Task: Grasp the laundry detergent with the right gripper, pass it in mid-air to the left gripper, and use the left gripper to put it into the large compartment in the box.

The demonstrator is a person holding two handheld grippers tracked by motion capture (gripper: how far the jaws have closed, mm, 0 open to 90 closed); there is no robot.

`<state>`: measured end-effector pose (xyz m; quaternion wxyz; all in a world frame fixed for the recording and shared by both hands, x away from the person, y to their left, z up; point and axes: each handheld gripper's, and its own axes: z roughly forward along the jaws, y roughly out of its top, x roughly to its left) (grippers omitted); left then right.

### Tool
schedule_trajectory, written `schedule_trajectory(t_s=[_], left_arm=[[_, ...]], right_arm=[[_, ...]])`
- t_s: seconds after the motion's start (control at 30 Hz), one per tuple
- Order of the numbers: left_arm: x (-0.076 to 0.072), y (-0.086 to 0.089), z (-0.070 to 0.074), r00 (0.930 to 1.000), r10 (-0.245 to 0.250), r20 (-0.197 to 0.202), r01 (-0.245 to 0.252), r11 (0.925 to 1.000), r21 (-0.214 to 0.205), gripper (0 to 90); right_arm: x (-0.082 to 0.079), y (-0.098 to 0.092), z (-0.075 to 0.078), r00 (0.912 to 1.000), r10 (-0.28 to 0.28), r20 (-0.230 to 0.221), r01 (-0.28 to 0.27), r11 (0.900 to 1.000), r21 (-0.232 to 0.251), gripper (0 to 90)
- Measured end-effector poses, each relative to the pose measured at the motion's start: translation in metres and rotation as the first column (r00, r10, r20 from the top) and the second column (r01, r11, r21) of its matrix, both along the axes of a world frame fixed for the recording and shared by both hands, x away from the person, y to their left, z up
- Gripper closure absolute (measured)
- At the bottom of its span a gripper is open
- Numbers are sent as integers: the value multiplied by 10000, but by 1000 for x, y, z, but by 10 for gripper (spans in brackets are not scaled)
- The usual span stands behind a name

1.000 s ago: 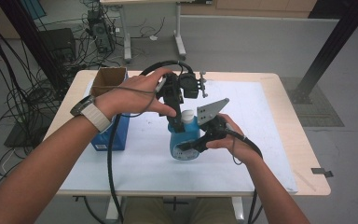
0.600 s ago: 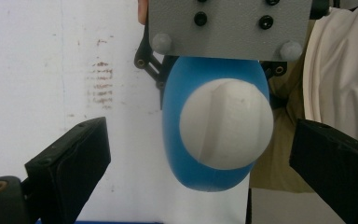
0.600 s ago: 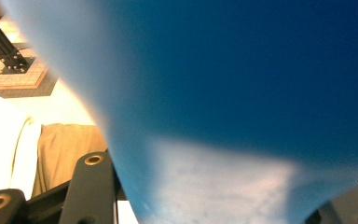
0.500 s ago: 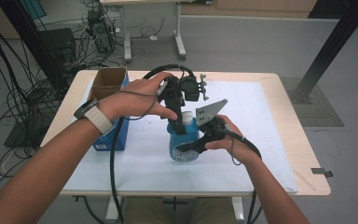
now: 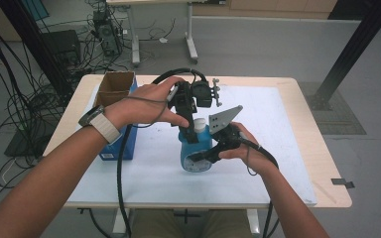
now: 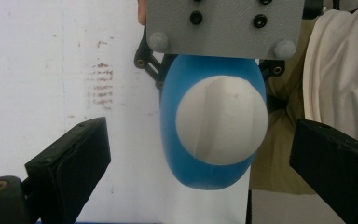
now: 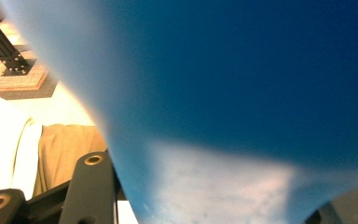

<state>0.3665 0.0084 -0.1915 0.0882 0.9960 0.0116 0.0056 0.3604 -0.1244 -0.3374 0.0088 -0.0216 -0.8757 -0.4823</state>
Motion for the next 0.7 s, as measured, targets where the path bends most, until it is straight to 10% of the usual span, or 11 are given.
schedule_trajectory(t_s=[0.7], left_arm=[[-1, 2, 1, 10000, 10, 28, -10, 10000, 46, 61]], right_arm=[[0, 0, 0, 10000, 30, -74, -30, 10000, -7, 438]])
